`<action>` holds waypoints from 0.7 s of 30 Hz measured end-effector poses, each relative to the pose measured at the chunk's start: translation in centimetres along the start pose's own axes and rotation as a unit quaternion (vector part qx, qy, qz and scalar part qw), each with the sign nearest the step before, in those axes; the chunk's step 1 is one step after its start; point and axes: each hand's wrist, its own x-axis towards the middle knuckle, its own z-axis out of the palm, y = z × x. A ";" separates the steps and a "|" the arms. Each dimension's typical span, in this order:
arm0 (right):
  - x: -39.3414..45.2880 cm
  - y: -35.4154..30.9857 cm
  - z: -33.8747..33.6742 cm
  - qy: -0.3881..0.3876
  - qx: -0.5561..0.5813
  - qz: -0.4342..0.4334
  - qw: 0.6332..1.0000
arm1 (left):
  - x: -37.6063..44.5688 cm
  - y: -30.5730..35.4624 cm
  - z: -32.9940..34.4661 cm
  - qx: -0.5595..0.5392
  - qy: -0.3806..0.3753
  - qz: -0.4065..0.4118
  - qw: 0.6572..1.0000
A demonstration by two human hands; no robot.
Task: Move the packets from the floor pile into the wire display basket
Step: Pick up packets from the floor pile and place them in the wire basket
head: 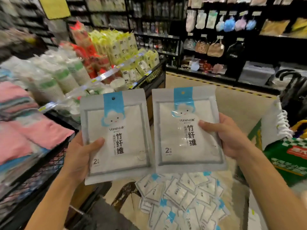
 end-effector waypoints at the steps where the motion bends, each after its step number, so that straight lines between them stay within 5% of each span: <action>1: 0.2 -0.3 0.8 -0.026 -0.005 0.000 1.000 | -1.5 0.4 -0.8 -0.007 0.019 0.008 1.000; 14: -4.0 2.0 15.6 -0.290 -0.072 0.022 0.954 | -25.1 2.1 -10.5 -0.036 0.342 0.052 0.938; 21: -11.4 4.5 25.8 -0.383 -0.103 0.032 0.917 | -36.2 1.5 -18.8 -0.053 0.421 0.069 0.903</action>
